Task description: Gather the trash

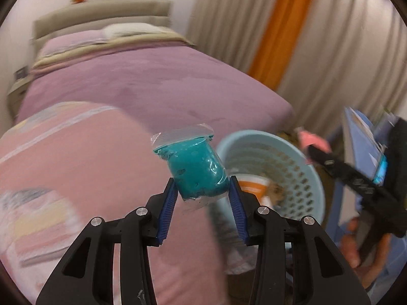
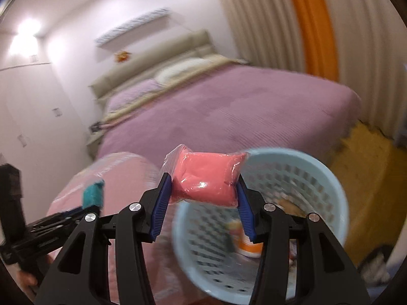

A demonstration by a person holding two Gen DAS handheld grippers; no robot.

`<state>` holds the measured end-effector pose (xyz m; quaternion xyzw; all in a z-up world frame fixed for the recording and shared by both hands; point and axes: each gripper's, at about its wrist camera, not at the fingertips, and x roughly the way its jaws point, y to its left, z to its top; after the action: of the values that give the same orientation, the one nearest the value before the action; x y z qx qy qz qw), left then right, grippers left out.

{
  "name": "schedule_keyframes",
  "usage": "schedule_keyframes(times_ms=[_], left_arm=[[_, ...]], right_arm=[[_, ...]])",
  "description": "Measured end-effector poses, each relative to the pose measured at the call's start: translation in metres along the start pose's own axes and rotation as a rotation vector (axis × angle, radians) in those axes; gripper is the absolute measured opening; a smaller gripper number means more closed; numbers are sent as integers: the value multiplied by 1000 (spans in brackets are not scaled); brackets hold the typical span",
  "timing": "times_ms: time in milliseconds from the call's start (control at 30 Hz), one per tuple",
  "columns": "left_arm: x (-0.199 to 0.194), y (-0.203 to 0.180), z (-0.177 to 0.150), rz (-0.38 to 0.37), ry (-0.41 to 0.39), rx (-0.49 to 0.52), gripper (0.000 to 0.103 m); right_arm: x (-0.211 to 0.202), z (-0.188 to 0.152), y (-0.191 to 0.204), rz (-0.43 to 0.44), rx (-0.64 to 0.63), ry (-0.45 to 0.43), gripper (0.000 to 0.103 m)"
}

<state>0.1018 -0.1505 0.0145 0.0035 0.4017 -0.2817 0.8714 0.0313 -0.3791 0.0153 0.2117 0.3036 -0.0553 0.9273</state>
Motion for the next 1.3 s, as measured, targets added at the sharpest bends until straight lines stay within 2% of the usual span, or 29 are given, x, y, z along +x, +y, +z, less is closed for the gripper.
schedule_keyframes(times_ms=[133, 267, 300, 333, 367, 400, 433, 600, 867, 1000, 1167, 1300], left_arm=[[31, -32, 5, -50, 49, 64, 40], [51, -51, 7, -101, 78, 104, 42], [54, -54, 8, -113, 83, 113, 49], [57, -56, 8, -121, 87, 118, 60], [58, -56, 8, -124, 86, 116, 65], [59, -56, 7, -128, 81, 113, 68], [58, -54, 6, -133, 80, 110, 68], [50, -44, 2, -130, 67, 93, 68], [18, -38, -3, -68, -37, 94, 71], [-7, -32, -11, 22, -142, 97, 80], [-27, -18, -33, 133, -270, 76, 84], [-28, -15, -45, 211, -324, 86, 84]], right_arm=[[14, -4, -32, -64, 91, 55, 46], [20, -6, -50, -92, 125, 86, 48], [22, -6, -54, -96, 134, 96, 48], [24, -7, -55, -97, 139, 104, 49], [26, -7, -59, -95, 145, 112, 50], [27, -7, -63, -90, 153, 119, 56], [28, -8, -69, -88, 163, 121, 60], [30, -8, -67, -96, 148, 118, 61], [19, -10, -32, -77, 56, 67, 61], [8, -15, -13, -75, 4, 20, 61], [-5, -32, 13, -87, -69, -88, 61], [-12, -38, 29, -125, -124, -134, 61]])
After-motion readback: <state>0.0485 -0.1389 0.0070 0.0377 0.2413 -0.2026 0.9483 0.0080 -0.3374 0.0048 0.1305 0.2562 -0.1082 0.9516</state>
